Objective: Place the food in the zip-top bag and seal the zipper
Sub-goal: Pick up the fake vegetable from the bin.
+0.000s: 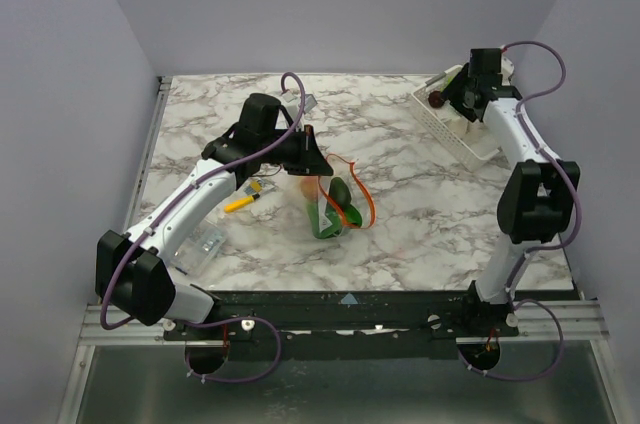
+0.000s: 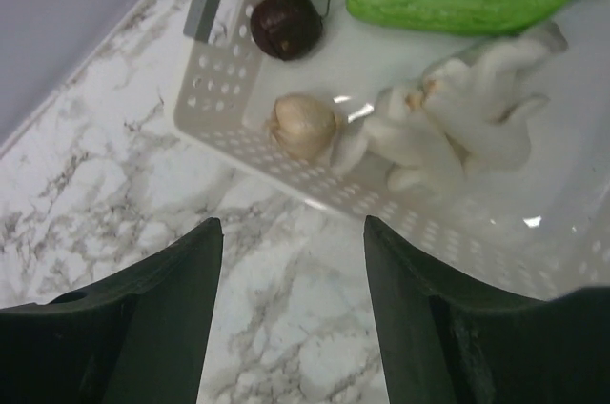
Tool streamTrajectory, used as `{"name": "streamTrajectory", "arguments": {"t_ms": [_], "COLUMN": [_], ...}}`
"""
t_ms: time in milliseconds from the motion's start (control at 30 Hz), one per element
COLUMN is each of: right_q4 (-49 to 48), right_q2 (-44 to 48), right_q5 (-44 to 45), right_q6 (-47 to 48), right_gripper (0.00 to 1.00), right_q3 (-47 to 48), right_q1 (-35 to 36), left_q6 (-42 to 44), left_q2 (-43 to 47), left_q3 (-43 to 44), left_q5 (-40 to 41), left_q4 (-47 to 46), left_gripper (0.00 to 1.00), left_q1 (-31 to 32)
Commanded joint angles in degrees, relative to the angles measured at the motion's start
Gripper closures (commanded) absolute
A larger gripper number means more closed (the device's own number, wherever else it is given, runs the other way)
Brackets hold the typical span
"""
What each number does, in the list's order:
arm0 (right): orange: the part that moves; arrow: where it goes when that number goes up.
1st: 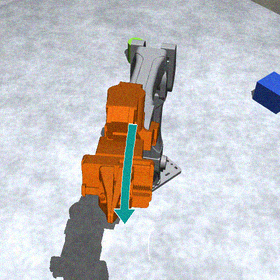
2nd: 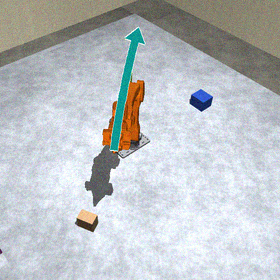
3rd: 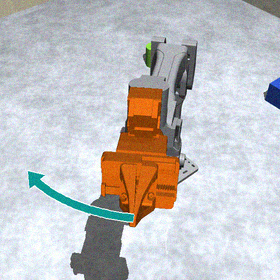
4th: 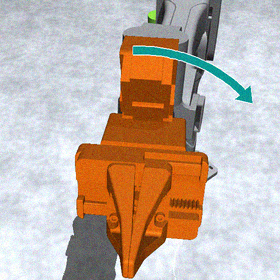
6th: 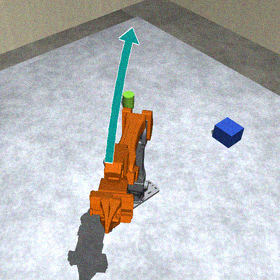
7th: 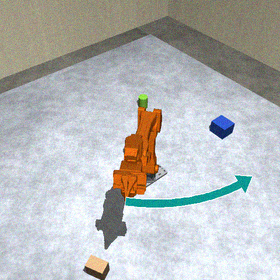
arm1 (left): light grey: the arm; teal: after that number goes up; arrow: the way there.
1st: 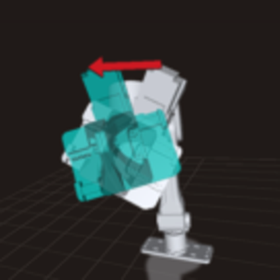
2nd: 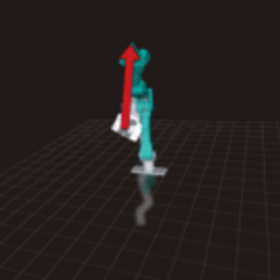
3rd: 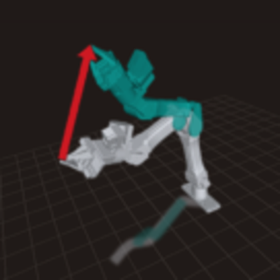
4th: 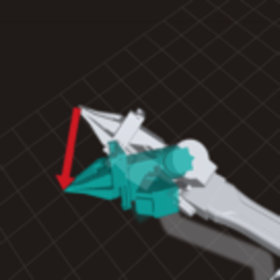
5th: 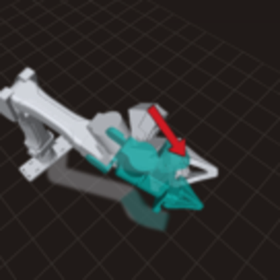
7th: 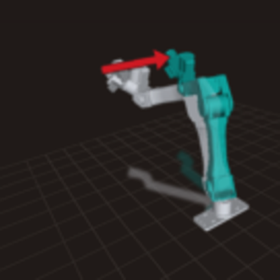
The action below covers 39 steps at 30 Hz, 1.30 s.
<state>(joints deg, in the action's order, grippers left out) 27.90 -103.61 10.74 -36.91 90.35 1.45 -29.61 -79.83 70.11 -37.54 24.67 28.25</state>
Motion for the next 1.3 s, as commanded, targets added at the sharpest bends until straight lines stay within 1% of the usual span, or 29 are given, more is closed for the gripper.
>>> {"name": "streamTrajectory", "arguments": {"t_ms": [0, 167, 267, 467, 567, 600, 833, 1167, 1267], "right_q4": [-2.8, -3.7, -3.6, -3.7, -4.3, -4.6, -7.2, -9.8, -10.5], "right_q2": [-9.8, -19.5, -24.4, -32.4, -34.5, -35.0, -38.4, -42.7, -43.1], "right_q5": [-3.7, -7.7, -8.1, -10.3, -10.3, -11.8, -15.1, -20.8, -21.5], "right_q6": [1.2, 1.5, 2.1, 2.8, 2.4, 2.4, 1.4, -1.7, -2.0], "right_gripper": [0.36, 0.32, 0.30, 0.29, 0.29, 0.29, 0.29, 0.28, 0.28], "right_q3": [9.8, 19.8, 25.2, 31.5, 32.2, 32.3, 32.9, 35.9, 35.3], "right_q1": [-2.4, -3.3, -3.6, -4.7, -5.5, -5.7, -7.1, -7.2, -7.1], "left_q6": [-0.1, -0.7, -0.8, -0.9, -1.0, -1.1, -1.8, -1.9, -1.9], "left_q2": [0.6, 0.2, 0.0, -0.4, -0.7, -0.8, -0.8, -0.4, -0.3], "left_q3": [1.0, 1.0, 1.0, 1.1, 1.1, 1.1, 1.0, 1.0, 0.9], "left_q5": [-0.9, -1.8, -2.0, -2.2, -2.6, -2.7, -3.6, -3.7, -3.8], "left_q4": [-1.4, -1.9, -2.0, -2.1, -2.1, -2.1, -2.7, -2.8, -2.8], "left_gripper": [1.00, 1.00, 1.00, 1.00, 1.00, 1.00, 1.00, 1.00, 1.00], "left_q1": [0.2, 0.2, 0.2, 0.2, 0.2, 0.2, 0.2, 0.2, 0.2]}}
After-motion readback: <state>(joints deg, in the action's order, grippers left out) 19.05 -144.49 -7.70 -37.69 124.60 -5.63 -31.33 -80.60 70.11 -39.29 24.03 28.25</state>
